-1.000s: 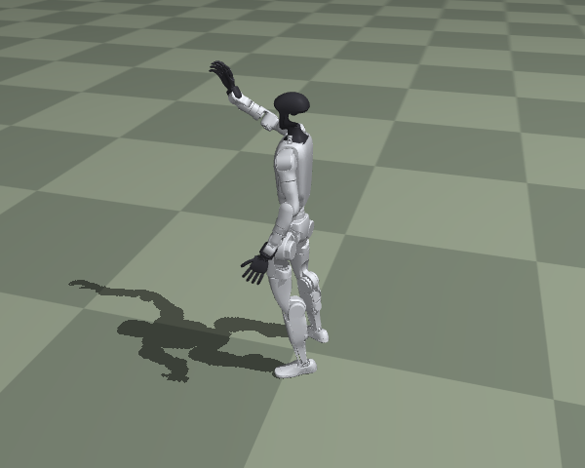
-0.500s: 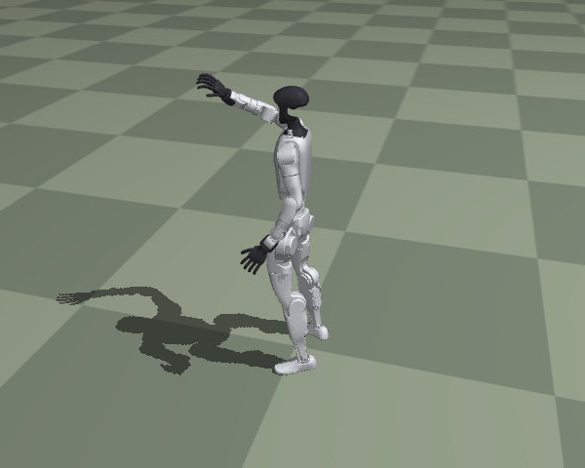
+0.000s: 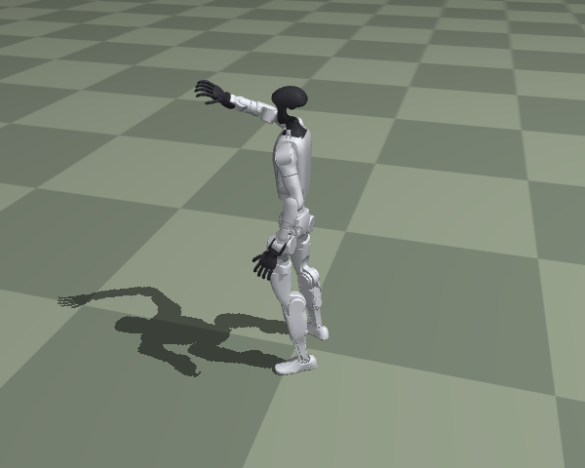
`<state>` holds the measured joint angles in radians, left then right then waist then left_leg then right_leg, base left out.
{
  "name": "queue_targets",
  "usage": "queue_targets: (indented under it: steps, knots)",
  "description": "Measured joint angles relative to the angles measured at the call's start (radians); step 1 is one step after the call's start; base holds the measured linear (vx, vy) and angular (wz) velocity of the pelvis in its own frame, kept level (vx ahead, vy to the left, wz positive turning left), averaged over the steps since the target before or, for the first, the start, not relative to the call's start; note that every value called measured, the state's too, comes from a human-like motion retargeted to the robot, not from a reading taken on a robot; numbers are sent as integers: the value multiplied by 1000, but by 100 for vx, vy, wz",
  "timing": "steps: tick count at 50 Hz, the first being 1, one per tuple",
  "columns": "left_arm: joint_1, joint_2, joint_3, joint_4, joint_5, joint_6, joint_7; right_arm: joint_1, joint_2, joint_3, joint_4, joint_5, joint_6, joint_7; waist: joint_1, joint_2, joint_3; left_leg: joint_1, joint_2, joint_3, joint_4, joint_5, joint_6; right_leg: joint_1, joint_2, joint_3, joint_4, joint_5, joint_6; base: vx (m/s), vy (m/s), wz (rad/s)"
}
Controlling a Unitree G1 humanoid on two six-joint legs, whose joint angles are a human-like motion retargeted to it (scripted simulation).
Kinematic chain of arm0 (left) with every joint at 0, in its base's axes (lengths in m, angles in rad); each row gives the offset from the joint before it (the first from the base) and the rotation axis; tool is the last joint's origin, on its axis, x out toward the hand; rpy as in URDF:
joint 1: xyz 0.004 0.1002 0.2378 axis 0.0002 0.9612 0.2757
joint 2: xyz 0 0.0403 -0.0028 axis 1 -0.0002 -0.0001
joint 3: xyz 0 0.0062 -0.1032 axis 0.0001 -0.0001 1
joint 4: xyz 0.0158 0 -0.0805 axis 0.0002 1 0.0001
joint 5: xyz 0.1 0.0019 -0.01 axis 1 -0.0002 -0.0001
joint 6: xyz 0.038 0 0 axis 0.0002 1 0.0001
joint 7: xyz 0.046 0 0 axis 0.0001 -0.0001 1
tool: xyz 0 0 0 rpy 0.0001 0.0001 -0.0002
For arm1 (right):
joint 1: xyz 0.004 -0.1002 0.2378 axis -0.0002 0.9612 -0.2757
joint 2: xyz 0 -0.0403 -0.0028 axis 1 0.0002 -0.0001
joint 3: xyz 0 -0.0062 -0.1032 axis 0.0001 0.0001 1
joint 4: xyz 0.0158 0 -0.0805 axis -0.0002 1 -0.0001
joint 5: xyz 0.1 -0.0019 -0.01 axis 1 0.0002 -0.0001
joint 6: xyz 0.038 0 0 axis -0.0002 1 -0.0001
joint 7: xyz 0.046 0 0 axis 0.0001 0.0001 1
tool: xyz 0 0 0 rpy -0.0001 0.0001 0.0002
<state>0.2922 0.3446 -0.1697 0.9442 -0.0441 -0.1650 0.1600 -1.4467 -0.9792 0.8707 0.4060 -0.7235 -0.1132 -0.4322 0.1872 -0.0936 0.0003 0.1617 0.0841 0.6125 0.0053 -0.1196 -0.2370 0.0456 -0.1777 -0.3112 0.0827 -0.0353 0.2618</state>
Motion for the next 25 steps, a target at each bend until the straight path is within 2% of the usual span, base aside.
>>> queue_targets:
  steps: [5, 11, 18, 21, 25]
  knots:
    - [-10, 13, -11, -16, -49, 3, -15, -246, 140, 66, 43, 41, 70, -77, 21, -1, -2, 5, 19, 49, 1, -1, 7, -24, 28, 46, -3, 15, 0, -2, -6, -51]
    - [-24, 25, 26, -81, -101, -7, 8, -530, 224, 167, 286, 105, 139, -136, 26, -1, -12, -6, 29, 53, -4, 4, -1, -37, 40, 47, -7, 24, 0, 0, 0, -1]
    - [-40, 23, 66, -108, -93, -12, 29, -596, 154, 155, 487, 167, 168, -154, 5, -6, -21, -18, 14, 11, -4, 3, -10, -21, 17, 8, -8, 16, 0, 2, 5, 32]
    - [-37, 14, 69, -102, -87, -5, 24, -533, 94, 118, 448, 190, 152, -126, -9, -5, -18, -15, 6, -2, -2, 0, -8, -9, 6, -4, -8, 11, 0, 2, 5, 23]
    - [-27, 3, 52, -87, -86, -4, 12, -384, 13, 66, 262, 227, 97, -105, -21, 1, -10, -7, 1, -5, 0, -4, -3, 1, 0, -6, -8, 8, 0, 0, 0, 0]
